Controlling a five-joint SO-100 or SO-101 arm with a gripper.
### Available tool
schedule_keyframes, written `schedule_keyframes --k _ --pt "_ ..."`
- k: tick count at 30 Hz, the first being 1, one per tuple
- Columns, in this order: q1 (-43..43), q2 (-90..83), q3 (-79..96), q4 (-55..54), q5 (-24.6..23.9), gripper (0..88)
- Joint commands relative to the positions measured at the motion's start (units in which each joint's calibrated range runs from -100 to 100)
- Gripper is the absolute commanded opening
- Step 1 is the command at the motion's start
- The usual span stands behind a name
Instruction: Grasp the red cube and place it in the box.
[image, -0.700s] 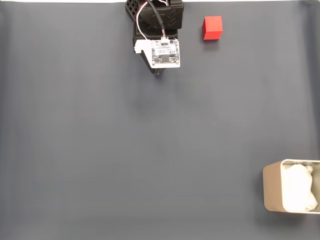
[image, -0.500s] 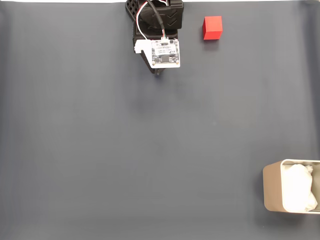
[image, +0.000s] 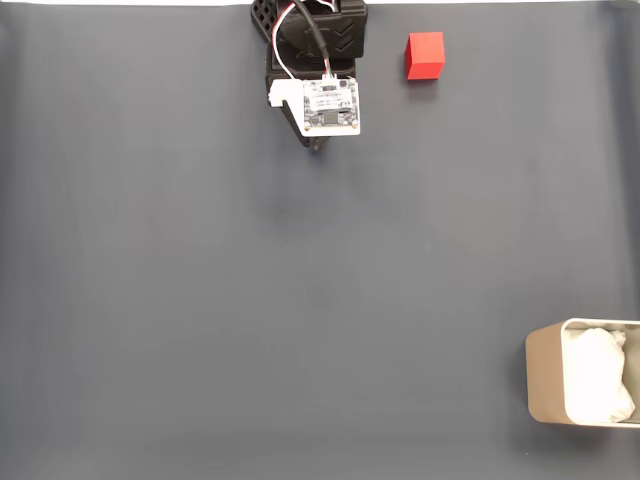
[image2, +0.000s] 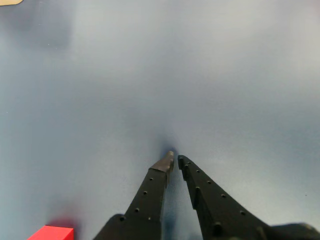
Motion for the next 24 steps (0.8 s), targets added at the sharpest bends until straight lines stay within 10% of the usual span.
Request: schedule_keyframes --k 1,24 --pt "0.1 0.0 0.5 1.3 -0.3 0.0" --pt "0.0 0.0 0.5 -4.5 -0.4 0.0"
